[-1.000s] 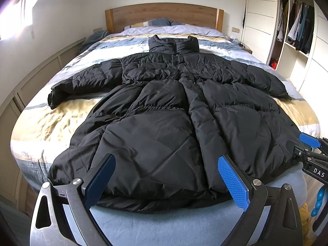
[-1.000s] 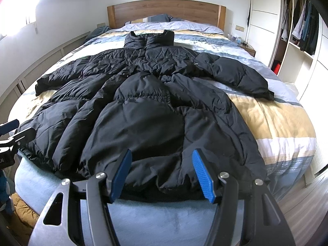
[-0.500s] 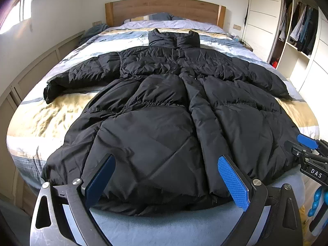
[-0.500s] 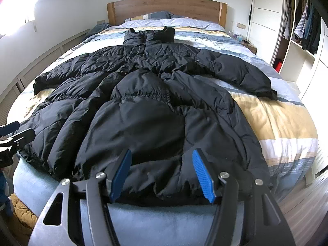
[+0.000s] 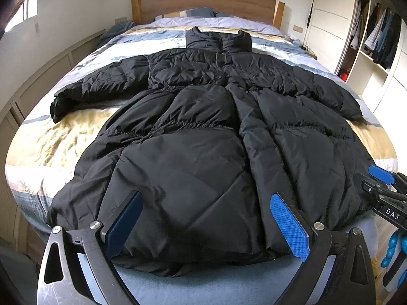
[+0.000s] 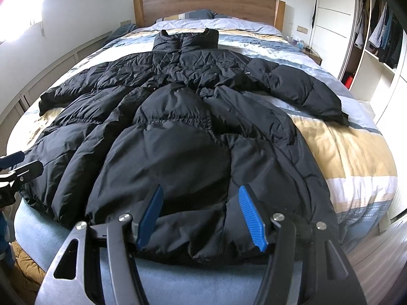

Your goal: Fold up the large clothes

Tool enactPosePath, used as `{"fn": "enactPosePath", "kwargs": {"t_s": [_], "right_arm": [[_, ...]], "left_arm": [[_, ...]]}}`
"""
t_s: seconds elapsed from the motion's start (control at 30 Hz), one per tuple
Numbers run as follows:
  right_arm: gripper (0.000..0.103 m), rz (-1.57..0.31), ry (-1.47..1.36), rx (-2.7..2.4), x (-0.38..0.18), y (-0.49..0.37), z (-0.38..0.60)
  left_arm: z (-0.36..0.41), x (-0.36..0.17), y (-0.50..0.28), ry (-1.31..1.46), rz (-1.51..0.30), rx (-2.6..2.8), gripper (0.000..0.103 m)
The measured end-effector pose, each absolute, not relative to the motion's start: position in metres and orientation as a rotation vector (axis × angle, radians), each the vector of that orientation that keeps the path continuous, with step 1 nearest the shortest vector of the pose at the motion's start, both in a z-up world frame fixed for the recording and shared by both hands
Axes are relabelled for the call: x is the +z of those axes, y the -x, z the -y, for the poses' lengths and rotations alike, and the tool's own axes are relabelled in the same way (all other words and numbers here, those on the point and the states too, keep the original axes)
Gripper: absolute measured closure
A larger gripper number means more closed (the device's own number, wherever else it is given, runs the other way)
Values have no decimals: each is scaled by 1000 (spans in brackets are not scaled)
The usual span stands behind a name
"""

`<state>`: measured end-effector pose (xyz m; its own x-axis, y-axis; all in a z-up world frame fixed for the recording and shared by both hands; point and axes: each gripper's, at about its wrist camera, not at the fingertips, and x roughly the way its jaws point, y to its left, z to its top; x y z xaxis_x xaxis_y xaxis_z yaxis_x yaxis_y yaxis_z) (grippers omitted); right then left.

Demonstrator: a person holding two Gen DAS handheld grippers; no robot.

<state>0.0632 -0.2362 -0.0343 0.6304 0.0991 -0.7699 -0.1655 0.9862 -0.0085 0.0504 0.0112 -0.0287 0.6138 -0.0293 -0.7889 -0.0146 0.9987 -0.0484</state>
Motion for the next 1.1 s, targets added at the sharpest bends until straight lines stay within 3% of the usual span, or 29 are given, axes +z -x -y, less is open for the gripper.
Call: {"fn": "enactPosePath", "kwargs": {"t_s": [0.3, 0.43, 1.1], "right_arm": [[42, -874, 90, 154, -30, -68, 234], [34, -873, 111, 157, -25, -72, 232], [33, -790, 116, 128, 29, -122, 244]], "left_arm": [[-16, -20, -60, 38, -894, 30, 4], [-21, -13, -64, 24, -878, 54, 4], [-39, 59, -115, -10, -720, 127, 4]]}}
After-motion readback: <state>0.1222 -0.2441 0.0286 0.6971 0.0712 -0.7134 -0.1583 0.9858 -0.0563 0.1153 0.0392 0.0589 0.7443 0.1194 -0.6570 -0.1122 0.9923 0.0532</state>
